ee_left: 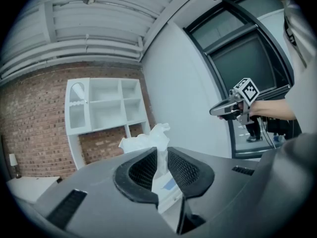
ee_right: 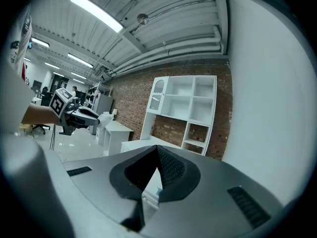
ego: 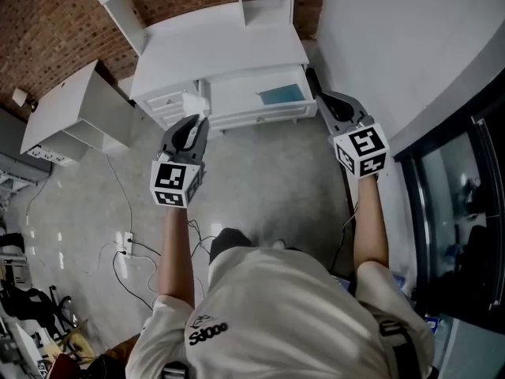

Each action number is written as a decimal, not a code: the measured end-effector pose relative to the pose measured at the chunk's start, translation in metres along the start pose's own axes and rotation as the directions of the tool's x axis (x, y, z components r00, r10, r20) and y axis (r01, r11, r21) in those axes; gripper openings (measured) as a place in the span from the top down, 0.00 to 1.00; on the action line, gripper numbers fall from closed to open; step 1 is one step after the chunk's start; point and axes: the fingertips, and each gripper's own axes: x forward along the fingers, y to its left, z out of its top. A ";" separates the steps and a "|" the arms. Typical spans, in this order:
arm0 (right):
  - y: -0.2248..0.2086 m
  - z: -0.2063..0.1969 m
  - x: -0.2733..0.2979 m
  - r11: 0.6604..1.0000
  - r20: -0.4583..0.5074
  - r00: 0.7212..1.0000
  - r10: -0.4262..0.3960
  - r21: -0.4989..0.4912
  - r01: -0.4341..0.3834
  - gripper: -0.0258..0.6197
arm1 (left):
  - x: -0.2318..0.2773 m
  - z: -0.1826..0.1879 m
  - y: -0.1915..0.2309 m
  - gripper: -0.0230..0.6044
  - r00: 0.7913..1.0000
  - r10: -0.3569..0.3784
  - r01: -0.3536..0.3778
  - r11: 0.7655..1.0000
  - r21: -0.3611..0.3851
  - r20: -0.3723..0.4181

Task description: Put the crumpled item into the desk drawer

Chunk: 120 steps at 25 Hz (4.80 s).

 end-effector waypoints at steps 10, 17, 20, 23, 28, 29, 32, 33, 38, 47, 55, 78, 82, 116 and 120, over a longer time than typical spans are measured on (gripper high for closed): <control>-0.024 -0.010 0.061 1.000 -0.022 1.000 0.005 0.007 -0.005 0.97 | 0.062 -0.009 0.046 0.85 0.999 -0.011 0.011 1.000 0.012 0.030; -0.045 -0.014 0.148 1.000 -0.083 0.996 -0.018 -0.010 0.017 0.97 | 0.127 -0.029 0.113 0.85 0.998 -0.045 0.044 0.999 0.030 0.037; -0.051 -0.010 0.186 1.000 -0.097 0.995 -0.023 -0.020 0.021 0.97 | 0.151 -0.035 0.150 0.84 0.998 -0.047 0.046 0.999 0.027 0.040; -0.060 -0.003 0.219 0.998 -0.094 0.994 -0.051 -0.033 0.048 0.97 | 0.174 -0.044 0.183 0.85 0.998 -0.045 0.045 0.999 0.015 0.037; -0.076 0.009 0.263 0.995 -0.079 0.992 -0.095 -0.042 0.092 0.97 | 0.205 -0.057 0.230 0.85 0.998 -0.048 0.048 0.999 -0.004 0.029; -0.079 0.010 0.271 0.994 -0.085 0.991 -0.100 -0.049 0.096 0.97 | 0.211 -0.059 0.237 0.85 0.998 -0.049 0.050 0.999 -0.007 0.028; -0.084 0.009 0.294 0.994 -0.099 0.990 -0.098 -0.053 0.093 0.97 | 0.227 -0.063 0.254 0.85 0.998 -0.058 0.059 0.998 -0.009 0.031; -0.085 0.010 0.301 0.994 -0.097 0.991 -0.097 -0.051 0.092 0.97 | 0.232 -0.065 0.258 0.85 0.998 -0.062 0.062 0.998 -0.005 0.030; -0.087 0.019 0.337 0.995 -0.062 0.993 -0.098 -0.038 0.096 0.97 | 0.254 -0.081 0.286 0.85 0.997 -0.076 0.076 0.997 -0.009 0.020; -0.090 0.009 0.395 0.993 -0.085 0.989 -0.119 -0.019 0.118 0.97 | 0.283 -0.108 0.324 0.85 0.993 -0.118 0.118 0.993 -0.011 -0.001; -0.090 -0.036 0.430 0.999 -0.173 0.984 -0.047 0.001 0.048 0.97 | 0.325 -0.139 0.314 0.84 0.985 -0.163 0.161 0.986 -0.046 -0.061; -0.150 -0.261 0.499 0.961 -0.422 0.864 0.275 0.149 -0.233 0.97 | 0.471 -0.314 0.159 0.84 0.818 -0.325 0.266 0.945 -0.189 -0.475; -0.162 -0.293 0.500 0.957 -0.455 0.843 0.286 0.184 -0.225 0.97 | 0.488 -0.354 0.129 0.84 0.757 -0.369 0.294 0.929 -0.223 -0.539; -0.219 -0.397 0.477 0.918 -0.521 0.785 0.335 0.366 -0.149 0.97 | 0.568 -0.512 0.022 0.82 0.562 -0.412 0.226 0.910 -0.346 -0.717; -0.210 -0.392 0.471 0.924 -0.532 0.777 0.336 0.345 -0.163 0.97 | 0.566 -0.510 0.024 0.78 0.586 -0.423 0.174 0.899 -0.403 -0.691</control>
